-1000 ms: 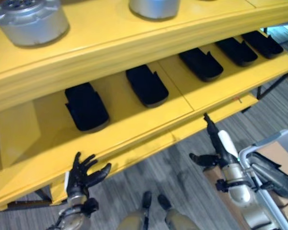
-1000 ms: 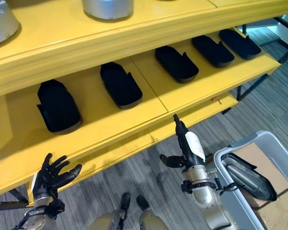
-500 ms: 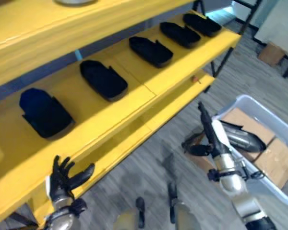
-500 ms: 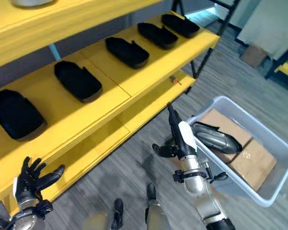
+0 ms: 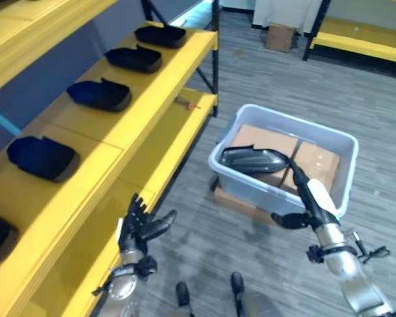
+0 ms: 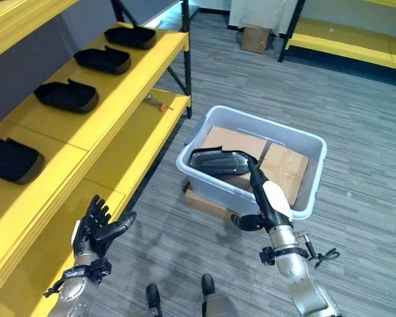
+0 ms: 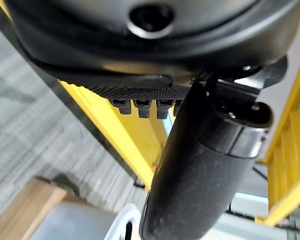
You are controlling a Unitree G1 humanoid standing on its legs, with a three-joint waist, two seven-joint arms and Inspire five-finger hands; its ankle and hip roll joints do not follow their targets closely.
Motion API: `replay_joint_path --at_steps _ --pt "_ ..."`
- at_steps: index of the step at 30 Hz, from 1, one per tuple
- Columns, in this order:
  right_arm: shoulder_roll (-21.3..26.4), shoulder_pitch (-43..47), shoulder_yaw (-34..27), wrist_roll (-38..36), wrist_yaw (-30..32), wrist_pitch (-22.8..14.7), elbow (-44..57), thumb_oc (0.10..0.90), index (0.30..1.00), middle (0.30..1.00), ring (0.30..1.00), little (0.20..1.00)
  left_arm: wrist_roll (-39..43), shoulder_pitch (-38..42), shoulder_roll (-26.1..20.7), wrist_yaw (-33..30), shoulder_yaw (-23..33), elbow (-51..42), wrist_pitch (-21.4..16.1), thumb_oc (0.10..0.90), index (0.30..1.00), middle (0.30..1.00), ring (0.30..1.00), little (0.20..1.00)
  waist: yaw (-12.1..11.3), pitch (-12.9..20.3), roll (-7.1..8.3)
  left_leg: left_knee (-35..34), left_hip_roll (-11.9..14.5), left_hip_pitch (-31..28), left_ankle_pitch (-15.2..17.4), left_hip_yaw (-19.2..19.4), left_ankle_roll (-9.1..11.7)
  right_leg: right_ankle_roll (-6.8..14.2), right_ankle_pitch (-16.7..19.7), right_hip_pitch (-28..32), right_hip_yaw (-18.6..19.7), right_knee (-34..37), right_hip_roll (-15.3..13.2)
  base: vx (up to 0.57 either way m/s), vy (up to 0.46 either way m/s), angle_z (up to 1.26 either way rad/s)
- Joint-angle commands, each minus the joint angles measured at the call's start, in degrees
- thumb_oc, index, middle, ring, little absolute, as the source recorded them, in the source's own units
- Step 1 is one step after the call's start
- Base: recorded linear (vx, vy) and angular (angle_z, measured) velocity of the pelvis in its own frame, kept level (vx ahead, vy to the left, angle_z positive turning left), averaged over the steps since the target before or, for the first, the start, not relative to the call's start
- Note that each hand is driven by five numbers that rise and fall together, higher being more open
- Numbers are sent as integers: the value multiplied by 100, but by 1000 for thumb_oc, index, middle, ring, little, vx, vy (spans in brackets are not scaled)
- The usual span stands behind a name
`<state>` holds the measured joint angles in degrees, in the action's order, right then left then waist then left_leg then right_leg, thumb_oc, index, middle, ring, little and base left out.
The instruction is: Move parts from the plastic box to the shelf.
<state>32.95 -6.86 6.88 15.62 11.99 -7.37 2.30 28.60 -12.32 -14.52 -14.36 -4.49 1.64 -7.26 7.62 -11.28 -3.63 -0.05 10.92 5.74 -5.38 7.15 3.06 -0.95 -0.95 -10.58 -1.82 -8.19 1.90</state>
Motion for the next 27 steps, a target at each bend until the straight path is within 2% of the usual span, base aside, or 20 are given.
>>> replay_joint_path --at_steps 1,2,3,6,8,9,10,11,12,13,15,17,18,19,20,22,23,27 --pt "100 265 -358 76 282 -574 875 900 1000 1000 1000 1000 -110 193 -247 54 162 -327 -377 900 1000 1000 1000 1000 -5 356 159 739 54 -468 435 -58 15 360 -236 59 212 139 -303 60 -131 -4" --pt "103 254 -365 75 281 -572 882 900 1000 1000 1000 1000 -111 191 -243 54 157 -328 -377 900 1000 1000 1000 1000 -5 352 154 742 60 -472 433 -64 22 354 -240 63 207 133 -298 90 -217 1" --pt "145 142 -454 104 326 -589 907 900 1000 1000 1000 1000 -113 184 -215 76 108 -288 -368 900 1000 1000 1000 1000 46 329 127 979 169 -449 164 -54 49 266 -327 133 214 81 -223 81 -243 1" --pt "205 -93 -606 174 374 -604 964 900 1000 1000 1000 1000 -94 205 -196 137 29 -304 -351 900 1000 1000 1000 1000 132 257 123 1753 336 -269 -172 -29 63 72 -439 359 179 91 -128 84 -278 10" --pt "211 -203 -670 214 413 -613 986 900 1000 1000 1000 1000 -78 198 -172 182 -26 -344 -349 900 1000 1000 1000 1000 164 198 156 2338 263 -136 -127 90 14 -14 -461 507 149 156 -128 68 -215 10" --pt "216 -272 -705 236 417 -603 985 900 1000 1000 1000 1000 -65 209 -166 199 -50 -342 -334 900 1000 1000 1000 1000 178 168 139 2407 224 -81 -107 149 9 -26 -477 566 133 174 -129 58 -137 9" --pt "227 -288 -718 277 437 -565 977 900 1000 1000 1000 1000 -59 232 -169 201 -80 -342 -329 900 1000 1000 1000 1000 154 133 120 2333 63 49 -56 107 -5 -15 -491 599 152 180 -149 64 -20 6" --pt "239 -241 -681 284 432 -545 939 900 1000 1000 1000 1000 -57 272 -173 203 -98 -297 -316 900 1000 1000 1000 1000 94 96 95 2083 -414 225 242 -100 -88 38 -508 617 232 201 -177 161 20 7" --pt "255 -148 -598 307 388 -516 877 900 1000 1000 1000 1000 -72 271 -155 233 -91 -349 -331 900 1000 1000 1000 1000 21 66 79 1472 -959 500 566 -370 -142 140 -463 722 418 284 -154 143 31 -5" --pt "255 -143 -596 307 388 -515 877 900 1000 1000 1000 1000 -72 272 -155 234 -87 -351 -330 900 1000 1000 1000 1000 17 73 84 1440 -963 500 533 -361 -143 140 -442 711 425 296 -157 158 0 -35" --pt "231 -125 -542 310 388 -527 851 900 1000 1000 1000 1000 -143 250 -144 224 -138 -319 -355 900 1000 1000 1000 1000 14 23 27 841 -990 803 25 -221 -32 145 -387 780 482 375 -80 126 3 -64" --pt "211 -83 -492 322 438 -536 776 900 1000 1000 1000 1000 -206 317 -162 216 -210 -313 -373 900 1000 1000 1000 1000 -23 -92 -40 425 -1205 1217 -257 -233 43 144 -338 875 574 443 21 167 21 -18" --pt "201 -49 -466 333 451 -539 738 900 1000 1000 1000 1000 -213 345 -175 215 -217 -301 -390 900 1000 1000 1000 1000 -70 -131 -36 237 -1264 1201 -377 -296 70 147 -339 963 681 507 60 215 51 -48" --pt "194 -24 -432 362 466 -539 715 900 1000 1000 1000 1000 -207 358 -180 212 -235 -312 -399 900 1000 1000 1000 1000 -97 -154 -42 165 -1310 1193 -428 -417 89 159 -392 1056 813 558 86 300 133 -77" --pt "168 29 -356 363 408 -540 711 900 1000 1000 1000 1000 -99 369 -162 209 -234 -335 -454 900 1000 1000 1000 1000 -126 -127 -107 -30 -1277 947 -465 -501 32 193 -447 1117 1093 625 144 309 193 -84" --pt "159 45 -346 364 384 -534 719 900 1000 1000 1000 1000 -82 378 -146 191 -238 -359 -479 900 1000 1000 1000 1000 -128 -83 -154 -173 -1232 841 -511 -435 13 230 -426 1120 1212 703 142 235 181 -119" --pt "135 54 -342 338 374 -506 685 900 1000 1000 1000 1000 -65 415 -93 147 -280 -371 -526 900 1000 1000 1000 1000 -86 14 -206 -205 -1212 679 -446 -198 -56 307 -456 1198 1333 810 -7 269 180 -146" --pt "116 139 -321 319 358 -461 700 900 1000 1000 1000 1000 -25 483 -134 85 -308 -385 -581 900 1000 1000 1000 1000 -43 156 -246 -229 -1200 515 -226 172 -187 464 -530 1234 1471 814 -313 267 173 -74"
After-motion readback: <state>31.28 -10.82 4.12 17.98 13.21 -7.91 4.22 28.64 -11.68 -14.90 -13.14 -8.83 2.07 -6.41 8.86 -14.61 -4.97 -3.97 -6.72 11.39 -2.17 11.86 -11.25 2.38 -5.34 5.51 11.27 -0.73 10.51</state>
